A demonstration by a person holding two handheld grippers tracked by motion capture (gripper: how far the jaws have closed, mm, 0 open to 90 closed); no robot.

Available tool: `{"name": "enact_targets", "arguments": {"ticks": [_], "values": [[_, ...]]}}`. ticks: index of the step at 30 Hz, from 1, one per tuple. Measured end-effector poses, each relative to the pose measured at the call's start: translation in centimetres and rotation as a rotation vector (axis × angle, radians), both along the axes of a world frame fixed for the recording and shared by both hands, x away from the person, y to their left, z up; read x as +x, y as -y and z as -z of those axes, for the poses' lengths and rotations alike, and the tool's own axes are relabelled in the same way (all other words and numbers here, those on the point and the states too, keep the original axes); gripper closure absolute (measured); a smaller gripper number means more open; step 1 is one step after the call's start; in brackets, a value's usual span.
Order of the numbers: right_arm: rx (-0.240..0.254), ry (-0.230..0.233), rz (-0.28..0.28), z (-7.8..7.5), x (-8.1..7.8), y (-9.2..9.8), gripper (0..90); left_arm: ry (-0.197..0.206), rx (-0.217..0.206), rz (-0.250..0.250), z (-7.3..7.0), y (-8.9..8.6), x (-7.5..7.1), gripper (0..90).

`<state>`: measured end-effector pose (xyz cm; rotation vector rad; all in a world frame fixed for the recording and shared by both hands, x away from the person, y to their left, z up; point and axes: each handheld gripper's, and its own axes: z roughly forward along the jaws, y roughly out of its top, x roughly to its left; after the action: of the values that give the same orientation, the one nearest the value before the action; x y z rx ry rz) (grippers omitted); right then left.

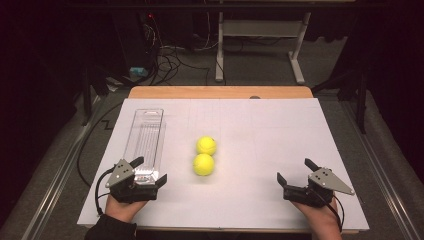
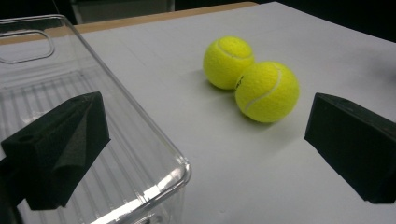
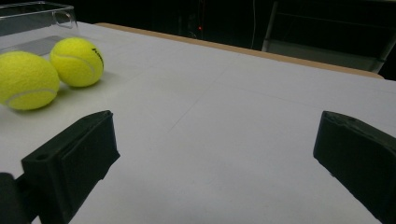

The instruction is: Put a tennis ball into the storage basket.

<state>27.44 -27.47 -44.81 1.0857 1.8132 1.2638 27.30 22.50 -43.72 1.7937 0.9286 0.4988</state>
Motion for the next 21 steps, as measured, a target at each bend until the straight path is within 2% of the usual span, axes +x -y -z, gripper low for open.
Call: {"name": "enact_targets", "arguments": {"ticks": [10, 16, 21], "values": [[-0.006, -0.005, -0.004, 0.1, 0.0, -0.1, 0.0, -0.004, 0.026, 0.064, -0.2, 2.7, -0.2, 0.6], [-0.011, -0.006, -0.008, 0.2, 0.0, -0.1, 0.0, -0.017, 0.056, 0.123, -0.2, 4.8, -0.4, 0.6], [-0.011, -0.008, -0.01, 0.2, 0.0, -0.2, 0.0, -0.026, 0.069, 0.141, -0.1, 5.8, -0.6, 0.6]]}}
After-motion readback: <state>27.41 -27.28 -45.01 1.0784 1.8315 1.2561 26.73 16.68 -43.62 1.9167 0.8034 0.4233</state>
